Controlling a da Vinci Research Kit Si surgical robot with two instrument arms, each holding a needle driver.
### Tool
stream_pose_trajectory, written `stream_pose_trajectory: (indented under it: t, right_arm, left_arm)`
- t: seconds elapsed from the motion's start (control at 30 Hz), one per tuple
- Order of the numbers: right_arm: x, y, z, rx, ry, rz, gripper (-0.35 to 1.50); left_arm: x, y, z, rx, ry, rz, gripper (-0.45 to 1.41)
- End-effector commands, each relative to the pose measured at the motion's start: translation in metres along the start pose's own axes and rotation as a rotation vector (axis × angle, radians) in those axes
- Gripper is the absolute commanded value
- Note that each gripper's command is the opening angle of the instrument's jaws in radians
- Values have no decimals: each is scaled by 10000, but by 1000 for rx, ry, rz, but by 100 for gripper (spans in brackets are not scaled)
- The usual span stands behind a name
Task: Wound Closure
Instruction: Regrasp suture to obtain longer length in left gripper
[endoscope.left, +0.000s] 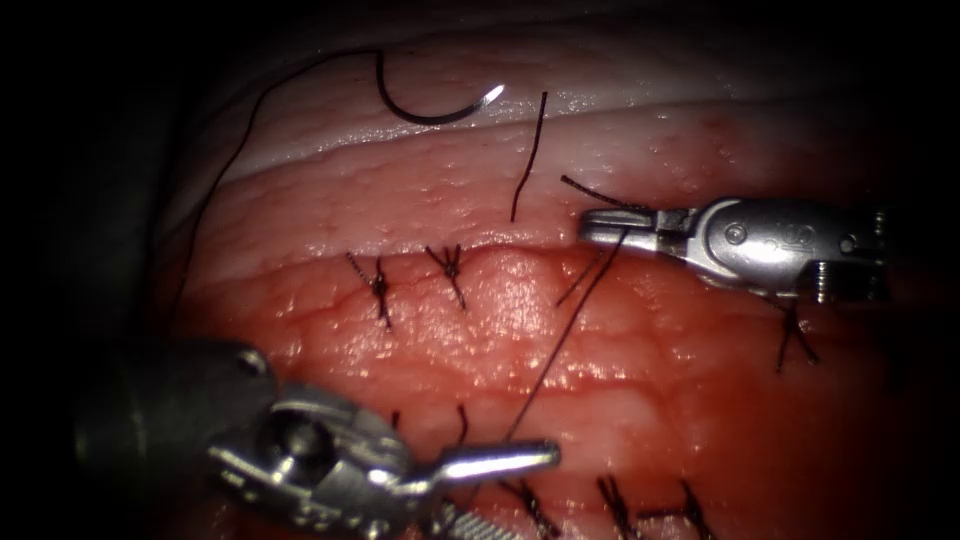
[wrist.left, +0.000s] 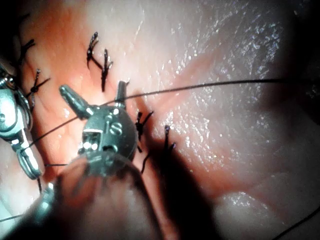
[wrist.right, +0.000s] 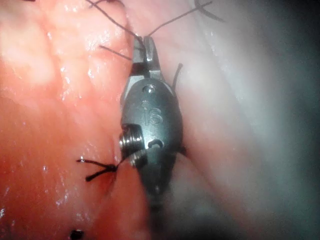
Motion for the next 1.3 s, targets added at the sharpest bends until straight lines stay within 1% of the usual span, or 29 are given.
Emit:
stream_pose_trajectory:
  t: [0.03, 0.07, 0.17, 0.3, 0.47, 0.57, 0.67, 0.77, 0.8, 0.83, 0.87, 0.9, 0.97, 1.13, 1.23, 1.3]
  right_arm:
    - [-3, 0, 9, 2, 1, 0, -35]
    - [-3, 0, 9, 2, 1, 0, -35]
    - [-3, 0, 9, 2, 1, 0, -35]
    - [-3, 0, 9, 3, 2, 0, -35]
    - [-2, -1, 9, 3, 2, 0, -35]
    - [-2, -1, 9, 3, 2, 1, -35]
    - [-1, -1, 9, 3, 2, 1, -35]
    - [-1, -1, 10, 3, 2, 1, -35]
    - [-1, -1, 9, 3, 2, 1, -35]
    - [-1, -1, 9, 3, 2, 1, -35]
    - [-1, -2, 9, 4, 2, 1, -35]
    - [-1, -2, 9, 4, 2, 1, -35]
    - [-1, -3, 9, 4, 3, 1, -35]
    - [0, -4, 8, 5, 3, 7, -35]
    - [0, -5, 8, 7, 3, 13, -35]
    - [1, -7, 7, 9, 4, 12, -35]
  left_arm:
    - [-4, 1, 5, 0, -3, 1, 46]
    - [-3, 2, 3, 0, -7, 1, 51]
    - [-3, 3, -3, -2, -9, 2, 52]
    - [-2, 5, -11, -3, -20, 3, 61]
    - [-2, 8, -20, -6, -25, 4, 59]
    - [-2, 9, -22, -7, -24, 5, 44]
    - [-1, 10, -21, -7, -25, 6, 17]
    - [-1, 10, -21, -7, -26, 6, 12]
    - [-1, 11, -21, -7, -26, 7, 4]
    - [-1, 11, -21, -7, -27, 7, 0]
    - [-1, 12, -20, -10, -28, 7, -8]
    - [-1, 12, -20, -10, -28, 8, -42]
    - [-1, 13, -20, -13, -29, 9, -45]
    - [-3, 11, -22, -72, -33, 18, -45]
    - [-5, 3, -27, -73, -26, 22, -45]
    - [-6, -5, -32, -51, -17, 15, -45]
